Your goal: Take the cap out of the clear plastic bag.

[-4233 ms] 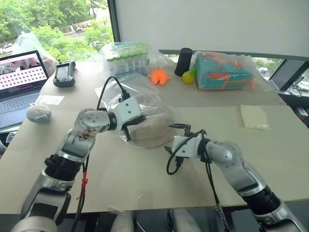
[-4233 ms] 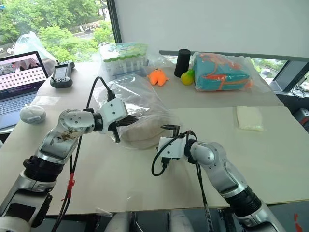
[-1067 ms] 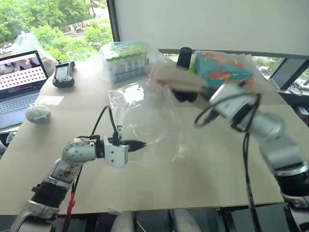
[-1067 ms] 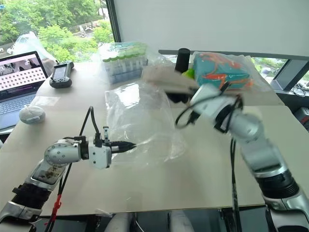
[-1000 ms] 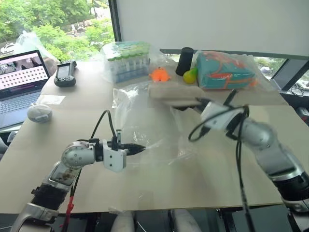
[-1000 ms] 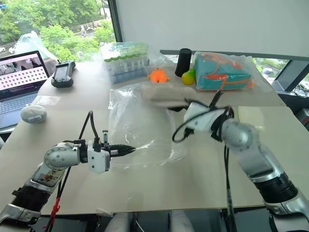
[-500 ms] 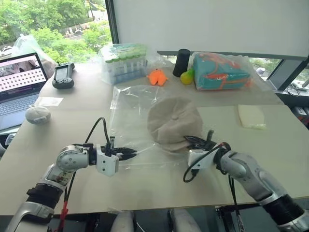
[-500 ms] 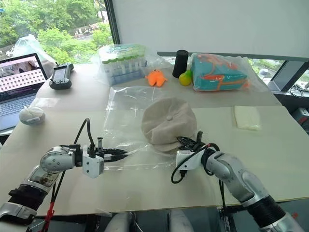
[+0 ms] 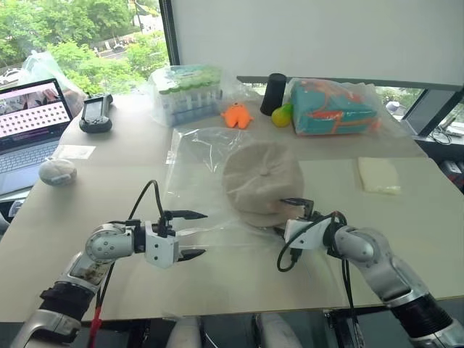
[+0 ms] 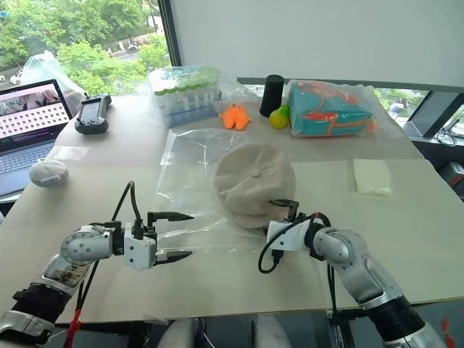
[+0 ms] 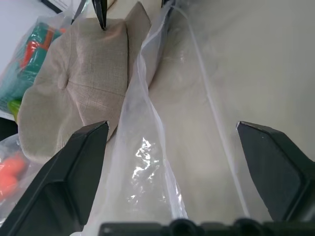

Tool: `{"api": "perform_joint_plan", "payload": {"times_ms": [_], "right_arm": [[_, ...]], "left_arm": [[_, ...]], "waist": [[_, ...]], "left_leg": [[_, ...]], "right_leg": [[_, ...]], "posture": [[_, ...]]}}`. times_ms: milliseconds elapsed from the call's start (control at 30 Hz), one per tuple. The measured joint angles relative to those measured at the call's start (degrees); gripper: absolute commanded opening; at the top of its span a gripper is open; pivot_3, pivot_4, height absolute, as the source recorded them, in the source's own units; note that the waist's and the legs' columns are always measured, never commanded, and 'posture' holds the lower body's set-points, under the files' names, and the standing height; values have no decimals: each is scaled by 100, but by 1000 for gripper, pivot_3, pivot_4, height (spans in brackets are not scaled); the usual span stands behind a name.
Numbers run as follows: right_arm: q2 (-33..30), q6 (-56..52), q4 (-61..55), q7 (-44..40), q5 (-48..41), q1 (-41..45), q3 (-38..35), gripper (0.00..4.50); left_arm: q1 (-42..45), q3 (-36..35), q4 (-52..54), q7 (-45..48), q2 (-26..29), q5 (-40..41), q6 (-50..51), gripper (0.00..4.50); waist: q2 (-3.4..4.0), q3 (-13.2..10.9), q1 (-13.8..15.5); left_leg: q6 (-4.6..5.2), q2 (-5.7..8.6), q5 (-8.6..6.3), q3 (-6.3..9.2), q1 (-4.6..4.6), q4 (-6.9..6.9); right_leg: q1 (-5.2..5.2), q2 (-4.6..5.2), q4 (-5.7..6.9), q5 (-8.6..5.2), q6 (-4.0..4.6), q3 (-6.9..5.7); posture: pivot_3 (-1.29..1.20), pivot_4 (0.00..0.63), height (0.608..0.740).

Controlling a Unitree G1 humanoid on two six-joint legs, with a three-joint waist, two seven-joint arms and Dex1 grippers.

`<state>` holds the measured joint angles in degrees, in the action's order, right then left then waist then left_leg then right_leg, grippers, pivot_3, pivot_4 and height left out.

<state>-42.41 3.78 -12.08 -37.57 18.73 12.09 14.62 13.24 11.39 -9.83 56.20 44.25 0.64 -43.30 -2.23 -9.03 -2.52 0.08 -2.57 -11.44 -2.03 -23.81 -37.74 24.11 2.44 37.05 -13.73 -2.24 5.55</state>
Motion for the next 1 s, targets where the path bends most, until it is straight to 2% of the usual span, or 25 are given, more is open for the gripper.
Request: {"api": "perform_joint_plan", "payload": {"times_ms": [67,167,233,300,367,433,500,600,700,767,800,867,1000], "right_arm": [[-199,-227,-203,-471,-463,-119,-197,4500],[-379,-1111,-704,-1176,-1659,-306,-715,4500],[-475,-2120,-1076,-1617,-2876,-297,-1336,4500],[-840,-3044,-1262,-2120,-4041,-280,-1984,4500],[-1150,-3700,-1273,-2470,-4813,-293,-2474,4500],[-1106,-4251,-1169,-2452,-5498,-78,-2836,4500],[-889,-4513,-998,-2190,-5825,245,-3033,4500],[-570,-4709,-693,-1475,-5927,653,-3195,4500],[23,-4798,-310,-354,-5630,1141,-3209,4500],[222,-4665,-57,458,-5012,1242,-3050,4500],[243,-4522,90,780,-4641,1208,-2916,4500],[354,-4220,433,1336,-3984,1156,-2712,4500],[634,-3647,963,2220,-3041,1149,-2412,4500]], "left_arm": [[-258,-1,231,104,188,177,115,4492],[-710,-204,767,170,469,691,560,4492],[-1075,-531,1346,94,658,1178,1294,4492],[-1668,-921,2093,-111,812,1693,2163,4492],[-2276,-1177,2763,-357,862,2220,3039,4492],[-2681,-1459,3327,-734,873,2924,4149,4492],[-2681,-1833,3610,-1099,884,3440,4924,4492],[-2289,-2591,3645,-2008,758,4388,6120,4492],[-1263,-3058,3009,-3362,38,4501,6660,4492],[-724,-3351,2451,-4506,-504,4056,6708,4492],[-669,-3441,2287,-4956,-726,3780,6696,4492],[-548,-3510,2027,-5742,-1218,3341,6730,4492],[-272,-3460,1577,-6609,-1722,2597,6693,4492]], "waist": [[0,0,6],[-1,-2,10],[-1,-2,6],[-1,-2,1],[-2,-3,-3],[-5,-5,-9],[-6,-5,-10],[-4,-6,-2],[-2,-5,6],[-4,-2,6],[-4,-2,1],[-4,-2,12],[-5,-2,41]], "left_leg": [[1,-3,0,0,-1,3],[1,-11,-1,1,-1,3],[1,-22,-1,1,5,2],[0,-25,-2,1,10,3],[1,-27,-3,0,12,10],[1,-31,-3,1,15,10],[1,-26,-2,1,20,9],[1,-25,-2,1,30,10],[1,-17,-2,2,23,7],[1,-13,-2,9,12,7],[-2,-8,-4,9,1,9],[-10,8,-9,9,-14,13],[-12,12,-10,14,-42,11]], "right_leg": [[2,0,0,-2,3,-1],[1,1,3,-2,5,-2],[-7,4,2,-1,4,-1],[-12,5,-3,-2,3,-2],[-10,7,-6,-5,7,-3],[-4,0,0,-19,-14,-5],[-4,-10,2,-24,-22,-6],[-6,-14,5,-25,-19,-5],[-6,-15,6,-22,-23,-4],[-6,-20,1,-14,-21,-1],[3,-15,-4,4,8,5],[14,4,-4,3,2,6],[31,5,-11,8,-2,3]], "posture": [[0,150,740],[0,150,740],[0,150,740],[0,150,740],[0,150,740],[0,150,740],[0,150,740],[0,150,740],[0,150,740],[0,150,740],[0,150,740],[0,150,740],[0,150,740]]}}
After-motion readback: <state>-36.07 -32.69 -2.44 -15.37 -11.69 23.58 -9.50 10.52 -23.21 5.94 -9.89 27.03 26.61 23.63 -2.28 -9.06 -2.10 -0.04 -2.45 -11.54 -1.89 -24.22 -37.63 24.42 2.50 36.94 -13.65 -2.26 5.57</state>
